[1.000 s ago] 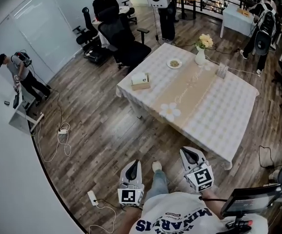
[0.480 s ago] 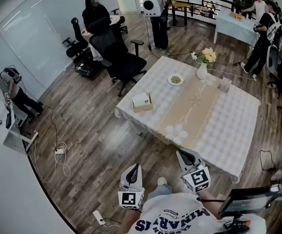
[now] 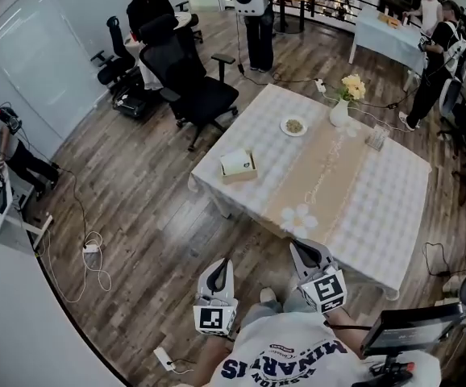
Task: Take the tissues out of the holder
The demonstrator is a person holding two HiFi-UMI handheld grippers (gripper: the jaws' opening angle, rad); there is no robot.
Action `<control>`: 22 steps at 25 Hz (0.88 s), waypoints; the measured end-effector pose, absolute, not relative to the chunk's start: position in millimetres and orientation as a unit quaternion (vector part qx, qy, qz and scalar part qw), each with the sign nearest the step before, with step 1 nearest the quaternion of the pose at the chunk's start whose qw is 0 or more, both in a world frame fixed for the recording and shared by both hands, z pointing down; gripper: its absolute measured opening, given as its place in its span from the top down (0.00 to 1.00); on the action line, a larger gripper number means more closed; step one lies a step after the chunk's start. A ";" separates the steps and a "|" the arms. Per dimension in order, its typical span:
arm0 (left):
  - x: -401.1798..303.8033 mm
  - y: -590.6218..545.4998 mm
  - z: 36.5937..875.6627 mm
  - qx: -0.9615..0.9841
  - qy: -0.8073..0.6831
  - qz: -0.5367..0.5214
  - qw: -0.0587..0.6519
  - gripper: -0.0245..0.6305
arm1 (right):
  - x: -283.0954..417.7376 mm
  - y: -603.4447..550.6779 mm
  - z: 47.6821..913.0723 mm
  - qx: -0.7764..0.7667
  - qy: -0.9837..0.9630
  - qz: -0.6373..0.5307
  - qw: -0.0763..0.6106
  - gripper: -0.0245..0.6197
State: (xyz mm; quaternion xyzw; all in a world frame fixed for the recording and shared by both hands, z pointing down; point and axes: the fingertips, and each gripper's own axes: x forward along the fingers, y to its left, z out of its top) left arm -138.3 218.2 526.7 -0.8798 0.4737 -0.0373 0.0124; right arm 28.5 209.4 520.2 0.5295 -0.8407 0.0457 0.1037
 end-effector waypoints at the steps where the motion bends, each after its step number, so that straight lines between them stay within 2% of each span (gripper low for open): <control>1: -138.3 214.1 524.6 -0.882 0.470 -0.033 0.013 0.96 | 25.1 206.5 518.9 0.528 -0.842 0.045 0.107 0.95; 10: -141.6 186.2 523.8 -0.881 0.473 -0.022 0.014 0.96 | 21.1 176.1 519.1 0.524 -0.841 0.043 0.130 0.95; 22: -128.6 85.4 523.8 -0.860 0.506 -0.053 0.024 0.96 | 41.5 51.6 517.5 0.511 -0.853 0.035 0.104 0.95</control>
